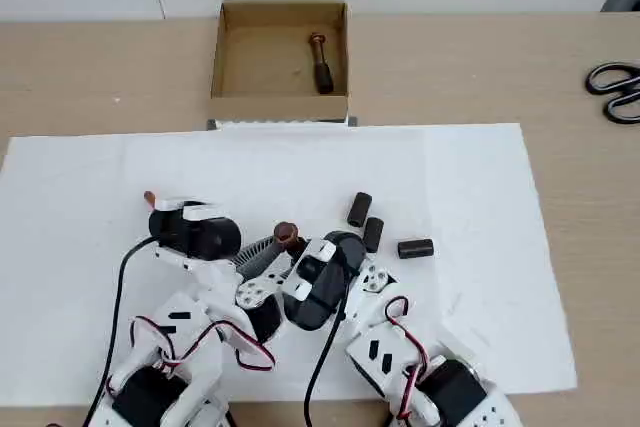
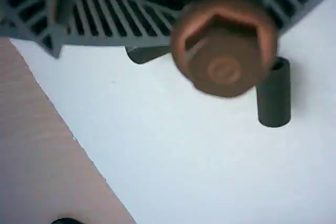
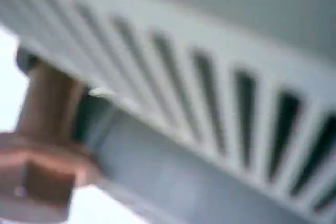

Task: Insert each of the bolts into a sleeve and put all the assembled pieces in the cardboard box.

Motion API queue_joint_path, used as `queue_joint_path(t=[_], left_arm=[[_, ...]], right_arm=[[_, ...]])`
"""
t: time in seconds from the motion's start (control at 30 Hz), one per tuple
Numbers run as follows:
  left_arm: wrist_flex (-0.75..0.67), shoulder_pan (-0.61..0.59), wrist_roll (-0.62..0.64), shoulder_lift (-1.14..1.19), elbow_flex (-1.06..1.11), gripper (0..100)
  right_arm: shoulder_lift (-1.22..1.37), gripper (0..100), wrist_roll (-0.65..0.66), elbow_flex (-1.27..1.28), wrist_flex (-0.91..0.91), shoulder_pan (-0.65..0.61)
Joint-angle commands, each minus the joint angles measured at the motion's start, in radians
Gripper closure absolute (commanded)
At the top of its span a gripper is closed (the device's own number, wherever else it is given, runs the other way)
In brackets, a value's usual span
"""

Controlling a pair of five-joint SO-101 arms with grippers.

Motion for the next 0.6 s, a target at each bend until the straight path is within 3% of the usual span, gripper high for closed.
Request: queue_joint_path(t=[0.0, 0.23, 0.47, 0.57], left_arm=[[0.015, -0.043, -0.041, 0.003, -0.028, 77], [0.02, -0.201, -0.199, 0.003, -0.041, 77], [0.021, -0.224, -0.215, 0.003, -0.105, 78], [0.021, -0.224, -0.215, 0.003, -0.143, 83]], right_arm=[[-0.018, 99.5, 0.011, -0.069, -0.036, 0.01], [-0.016, 99.5, 0.011, -0.054, -0.038, 0.01], [-0.018, 99.5, 0.011, -0.028, -0.039, 0.01], [-0.018, 99.5, 0.011, -0.026, -0.039, 0.01]])
